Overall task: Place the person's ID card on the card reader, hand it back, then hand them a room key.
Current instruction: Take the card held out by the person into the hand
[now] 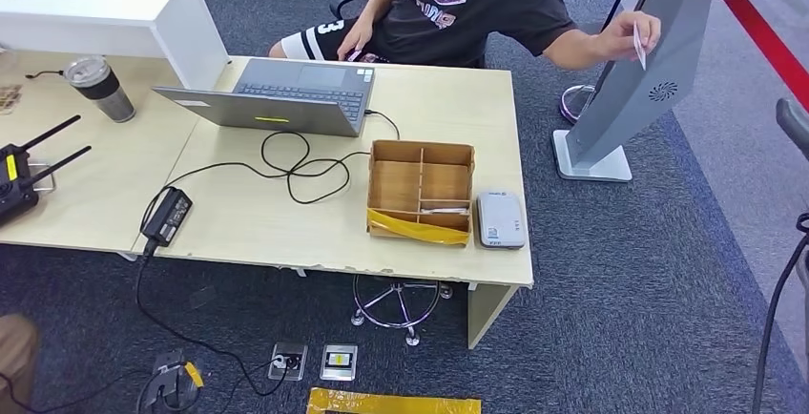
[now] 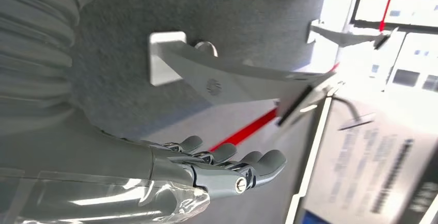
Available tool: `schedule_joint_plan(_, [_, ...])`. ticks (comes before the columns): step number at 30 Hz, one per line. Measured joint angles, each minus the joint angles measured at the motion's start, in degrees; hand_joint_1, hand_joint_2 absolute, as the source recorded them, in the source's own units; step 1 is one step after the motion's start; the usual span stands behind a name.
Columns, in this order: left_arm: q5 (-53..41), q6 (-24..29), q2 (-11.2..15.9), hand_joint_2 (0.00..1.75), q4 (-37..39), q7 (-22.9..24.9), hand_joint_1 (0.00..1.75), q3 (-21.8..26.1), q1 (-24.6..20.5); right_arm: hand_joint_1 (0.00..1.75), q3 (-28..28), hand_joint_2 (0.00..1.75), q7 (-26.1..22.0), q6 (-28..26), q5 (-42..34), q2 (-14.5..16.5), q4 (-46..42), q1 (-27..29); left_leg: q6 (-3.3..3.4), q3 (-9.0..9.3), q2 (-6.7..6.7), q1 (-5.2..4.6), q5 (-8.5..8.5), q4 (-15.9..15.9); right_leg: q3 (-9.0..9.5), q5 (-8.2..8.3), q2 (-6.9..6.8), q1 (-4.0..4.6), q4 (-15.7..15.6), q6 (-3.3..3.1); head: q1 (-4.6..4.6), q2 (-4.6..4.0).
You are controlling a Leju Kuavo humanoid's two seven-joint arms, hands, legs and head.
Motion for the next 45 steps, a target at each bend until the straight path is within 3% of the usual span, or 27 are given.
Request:
schedule_joint_plan(9, [0.0, 0.6, -0.4, 0.00, 0.0, 0.6, 0.00, 0.0, -0.7, 0.00, 7.6, 1.75, 0.5, 2.8, 23.6, 4.0, -17.6, 0.5, -0.04, 0.00, -0.03, 0.04, 0.06, 0.0, 0.01, 0.00, -0.05, 0.05, 0.0, 0.00, 0.00, 0.00])
schedule_joint_plan(14, [-0.2, 0.5, -0.4, 0.00, 0.0, 1.0, 0.00, 0.0, -1.1, 0.00, 13.1, 1.75, 1.2, 5.9, 34.6, 6.7, -23.2, 0.6, -0.06, 0.01, -0.05, 0.04, 0.07, 0.0, 0.01, 0.00, -0.04, 0.05, 0.0, -0.01, -0.01, 0.00])
schedule_joint_plan(26, [-0.2, 0.7, -0.5, 0.00, 0.0, 1.3, 0.00, -0.1, -1.4, 0.00, 20.2, 1.75, -0.4, 6.0, 41.1, 11.2, -24.1, 0.4, -0.07, -0.02, -0.10, 0.05, 0.09, 0.0, 0.01, 0.00, -0.09, 0.05, 0.0, -0.01, 0.00, 0.00])
schedule_joint_plan(45, [0.2, 1.6, -0.4, 0.00, 0.0, 1.3, 0.00, -0.1, -1.3, 0.00, 25.8, 1.75, 0.9, 9.7, 42.5, 18.2, -9.8, -0.9, -0.08, -0.03, -0.11, 0.06, 0.10, 0.0, 0.00, 0.00, -0.10, 0.07, 0.0, -0.01, 0.01, 0.00])
